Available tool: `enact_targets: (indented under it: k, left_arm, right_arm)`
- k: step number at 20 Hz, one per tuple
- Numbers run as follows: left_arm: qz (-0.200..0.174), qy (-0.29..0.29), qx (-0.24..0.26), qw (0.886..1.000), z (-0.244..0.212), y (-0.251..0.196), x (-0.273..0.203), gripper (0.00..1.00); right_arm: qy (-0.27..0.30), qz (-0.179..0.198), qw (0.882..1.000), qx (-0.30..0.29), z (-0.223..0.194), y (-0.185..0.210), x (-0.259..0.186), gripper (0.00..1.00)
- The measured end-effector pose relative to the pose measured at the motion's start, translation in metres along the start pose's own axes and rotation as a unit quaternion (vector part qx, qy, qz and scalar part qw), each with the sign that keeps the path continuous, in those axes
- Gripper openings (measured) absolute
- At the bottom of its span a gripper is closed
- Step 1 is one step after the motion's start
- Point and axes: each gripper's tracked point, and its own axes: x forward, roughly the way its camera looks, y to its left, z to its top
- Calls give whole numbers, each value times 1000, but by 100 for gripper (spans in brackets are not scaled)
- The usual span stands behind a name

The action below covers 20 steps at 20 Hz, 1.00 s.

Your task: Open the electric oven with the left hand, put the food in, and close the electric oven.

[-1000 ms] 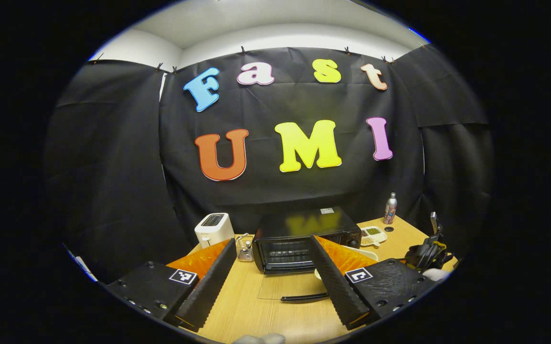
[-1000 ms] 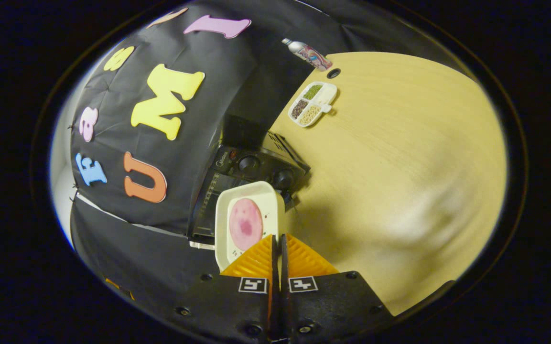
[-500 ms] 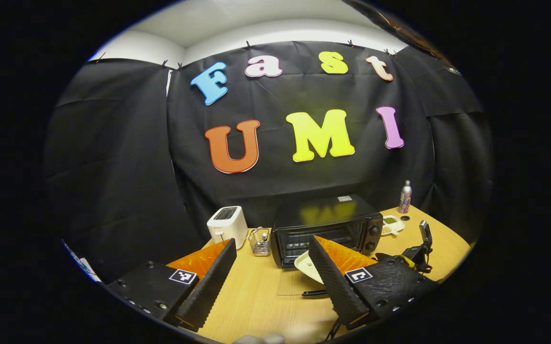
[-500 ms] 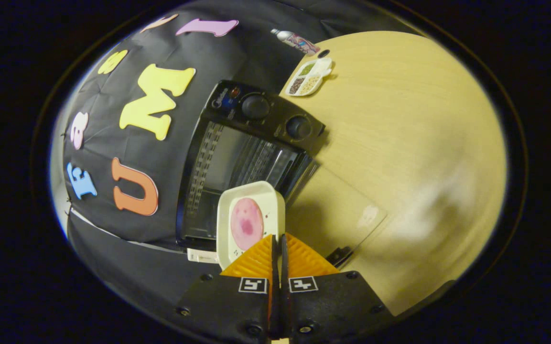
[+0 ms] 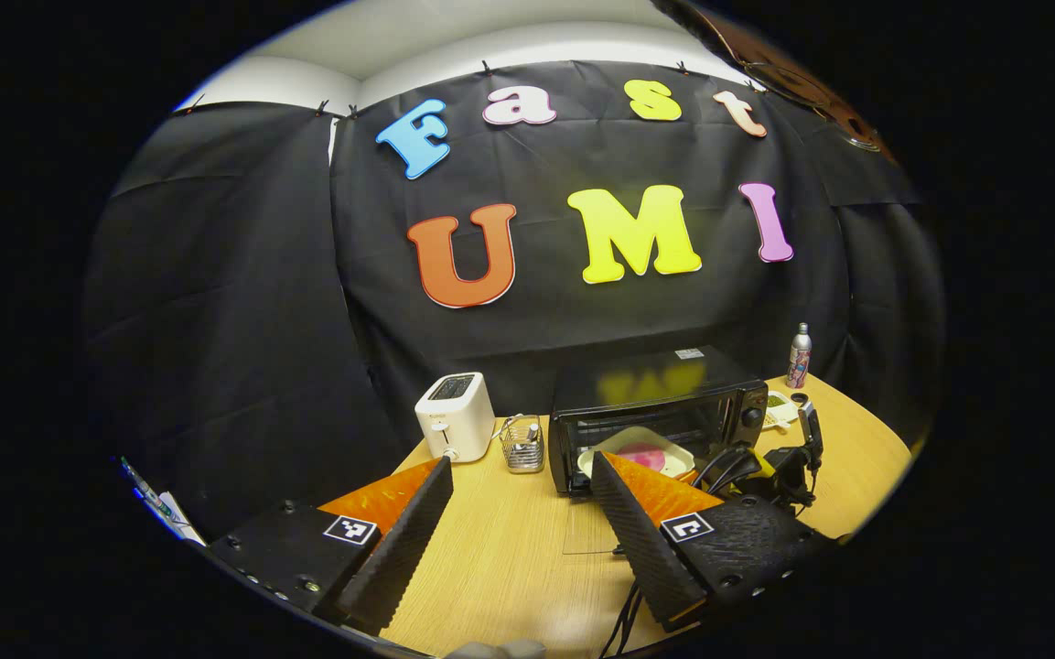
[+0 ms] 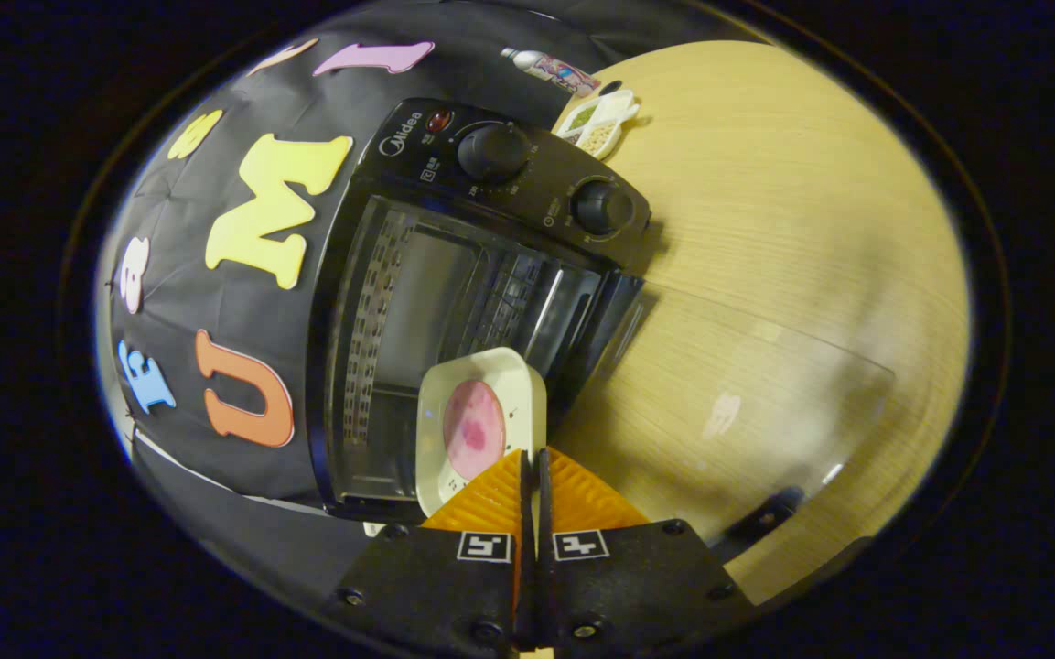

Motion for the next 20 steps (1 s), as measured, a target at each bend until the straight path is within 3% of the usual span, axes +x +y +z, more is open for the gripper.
enact_targets:
  k: [7, 12, 13, 14, 17, 19, 20]
  left_arm:
    - [-9, 14, -11, 1000, -4, -8, 27, 97]
    - [-12, 14, -16, 1000, -2, -15, 34, 97]
    - [-13, 14, -17, 1000, -2, -16, 35, 97]
    - [-17, 12, -17, 1000, -1, -17, 35, 97]
    - [-20, 10, -18, 1000, -2, -17, 36, 97]
    - [-22, 10, -22, 999, 1, -17, 35, 97]
    - [-23, 7, -24, 999, 3, -19, 34, 97]
  right_arm:
    - [-39, 34, 999, -17, 44, 22, 32, 2]
    - [-28, 50, 998, -25, 52, 25, 33, 14]
    - [-25, 56, 998, -33, 54, 30, 29, 10]
    - [-22, 55, 996, -64, 55, 30, 22, 23]
    - [-15, 47, 988, -150, 58, 37, -4, 41]
    - [-5, 45, 977, -207, 62, 35, -26, 65]
    - [-1, 36, 971, -237, 64, 29, -39, 84]
